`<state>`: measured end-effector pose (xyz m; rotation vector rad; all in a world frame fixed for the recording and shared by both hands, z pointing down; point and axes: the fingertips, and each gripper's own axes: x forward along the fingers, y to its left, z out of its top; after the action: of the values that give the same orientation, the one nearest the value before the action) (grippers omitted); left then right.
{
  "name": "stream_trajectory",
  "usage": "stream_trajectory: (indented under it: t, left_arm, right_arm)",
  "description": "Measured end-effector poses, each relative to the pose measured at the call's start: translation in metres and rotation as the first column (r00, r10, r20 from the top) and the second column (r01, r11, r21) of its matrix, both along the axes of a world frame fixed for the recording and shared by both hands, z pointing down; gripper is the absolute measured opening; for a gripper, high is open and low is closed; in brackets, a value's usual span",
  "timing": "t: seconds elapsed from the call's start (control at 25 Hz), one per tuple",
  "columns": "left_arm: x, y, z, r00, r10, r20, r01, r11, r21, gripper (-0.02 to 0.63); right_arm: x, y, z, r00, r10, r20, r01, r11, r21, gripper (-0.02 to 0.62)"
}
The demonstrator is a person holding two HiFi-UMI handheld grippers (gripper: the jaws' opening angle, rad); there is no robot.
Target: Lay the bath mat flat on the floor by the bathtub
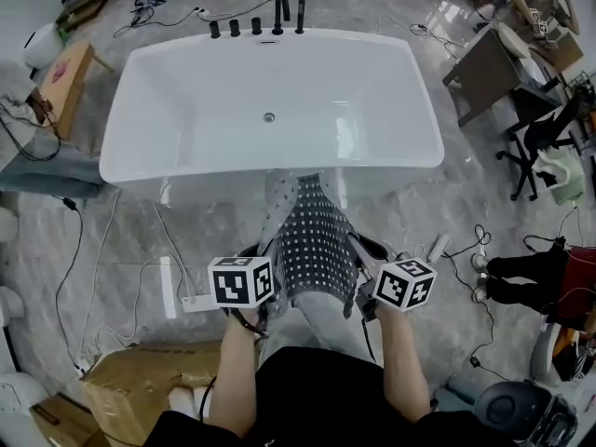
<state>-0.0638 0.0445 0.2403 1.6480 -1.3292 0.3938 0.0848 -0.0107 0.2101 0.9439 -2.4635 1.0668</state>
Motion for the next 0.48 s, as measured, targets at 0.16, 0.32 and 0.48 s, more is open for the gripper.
stream_trajectory:
  t: [0.16,0.32,0.48]
  left_arm:
    - [0.010,-0.010,0.022,1.000,-0.005,0.017,0.006,0.999,-0.047,0.028]
    - [0.019,-0.013,0.053,1.000,-0.010,0.010,0.011,0.994,-0.105,0.025]
    - [0.027,-0.014,0.078,1.000,-0.019,0.011,0.020,0.988,-0.151,0.025]
  right_arm:
    - [0.013,-0.016,0.018,1.000,0.002,0.022,-0.001,0.999,-0.046,0.023]
    - [0.016,-0.031,0.044,0.999,0.016,0.045,-0.011,0.994,-0.106,0.023]
    - [0.022,-0.036,0.070,0.999,0.005,0.044,0.001,0.988,-0.156,0.023]
